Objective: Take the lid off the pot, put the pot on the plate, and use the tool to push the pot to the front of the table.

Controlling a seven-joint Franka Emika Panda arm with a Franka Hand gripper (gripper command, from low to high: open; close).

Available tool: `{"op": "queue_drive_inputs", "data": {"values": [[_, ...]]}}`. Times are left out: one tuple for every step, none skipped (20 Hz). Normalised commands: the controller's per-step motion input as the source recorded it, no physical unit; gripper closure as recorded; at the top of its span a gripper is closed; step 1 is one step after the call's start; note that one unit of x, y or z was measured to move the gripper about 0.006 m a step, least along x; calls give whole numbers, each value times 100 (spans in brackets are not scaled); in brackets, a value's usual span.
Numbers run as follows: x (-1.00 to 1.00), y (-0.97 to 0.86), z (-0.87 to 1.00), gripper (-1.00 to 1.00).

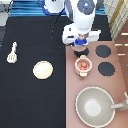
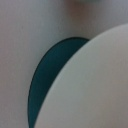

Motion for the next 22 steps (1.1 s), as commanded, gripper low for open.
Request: {"op": "queue_drive_inputs", "data": {"values": [[-15,43,-33,100],[-7,44,-28,100],[-2,43,-25,100],[0,41,-23,100],[0,35,-25,100],[0,29,-31,100],[0,20,-35,100],[0,13,-39,100],[-1,8,-37,100],[-5,3,-31,100],[-6,2,-24,100],[-11,1,-21,100],[-10,0,-15,100],[-8,0,-12,100],[-14,3,-7,100],[-15,3,-3,-100],[-14,8,0,-100],[-13,12,7,-100],[-12,15,19,-100],[-10,17,29,-100],[-9,19,38,-100],[-9,18,42,-100]]}}
